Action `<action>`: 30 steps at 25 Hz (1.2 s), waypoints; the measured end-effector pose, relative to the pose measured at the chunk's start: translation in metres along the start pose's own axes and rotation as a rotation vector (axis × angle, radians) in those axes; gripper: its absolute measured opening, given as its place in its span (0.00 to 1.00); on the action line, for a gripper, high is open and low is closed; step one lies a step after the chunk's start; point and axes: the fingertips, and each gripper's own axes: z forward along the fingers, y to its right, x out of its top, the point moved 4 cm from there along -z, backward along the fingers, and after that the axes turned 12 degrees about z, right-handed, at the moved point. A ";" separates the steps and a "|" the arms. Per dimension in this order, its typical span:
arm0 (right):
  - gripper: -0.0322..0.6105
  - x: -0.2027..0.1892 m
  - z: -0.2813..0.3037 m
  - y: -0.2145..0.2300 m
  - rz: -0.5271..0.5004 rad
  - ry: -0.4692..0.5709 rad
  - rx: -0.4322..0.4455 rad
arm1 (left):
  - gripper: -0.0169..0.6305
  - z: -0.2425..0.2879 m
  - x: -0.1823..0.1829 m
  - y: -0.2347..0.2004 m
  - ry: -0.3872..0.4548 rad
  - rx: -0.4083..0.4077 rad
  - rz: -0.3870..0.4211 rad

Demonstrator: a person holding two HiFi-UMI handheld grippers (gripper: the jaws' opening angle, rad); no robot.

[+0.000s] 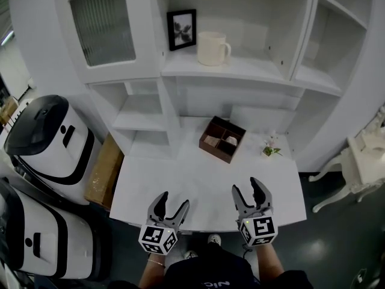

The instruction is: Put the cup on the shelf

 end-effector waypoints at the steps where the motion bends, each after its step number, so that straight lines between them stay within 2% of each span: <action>1: 0.44 -0.013 -0.004 -0.004 -0.015 -0.037 0.001 | 0.50 -0.003 -0.006 0.002 -0.016 -0.001 -0.009; 6: 0.44 -0.054 -0.017 -0.010 0.009 -0.146 -0.001 | 0.50 -0.011 -0.023 0.013 -0.060 -0.015 -0.024; 12: 0.44 -0.049 -0.018 -0.003 0.011 -0.127 -0.024 | 0.50 -0.009 -0.014 0.010 -0.046 -0.011 0.015; 16: 0.38 -0.050 -0.021 -0.006 0.016 -0.118 -0.007 | 0.49 -0.008 -0.018 0.011 -0.051 0.003 -0.037; 17: 0.35 -0.051 -0.021 -0.009 0.013 -0.121 0.006 | 0.47 -0.008 -0.019 0.013 -0.053 -0.002 -0.038; 20: 0.27 -0.050 -0.020 -0.013 0.004 -0.120 0.023 | 0.29 -0.009 -0.017 0.018 -0.041 -0.017 -0.016; 24: 0.14 -0.047 -0.019 -0.014 -0.002 -0.098 0.010 | 0.06 -0.009 -0.019 0.018 -0.039 0.013 -0.013; 27: 0.07 -0.046 -0.019 -0.018 -0.003 -0.081 0.021 | 0.03 -0.010 -0.019 0.022 -0.031 0.018 -0.029; 30: 0.07 -0.046 -0.018 -0.022 0.004 -0.067 0.045 | 0.03 -0.009 -0.017 0.026 -0.009 -0.003 -0.032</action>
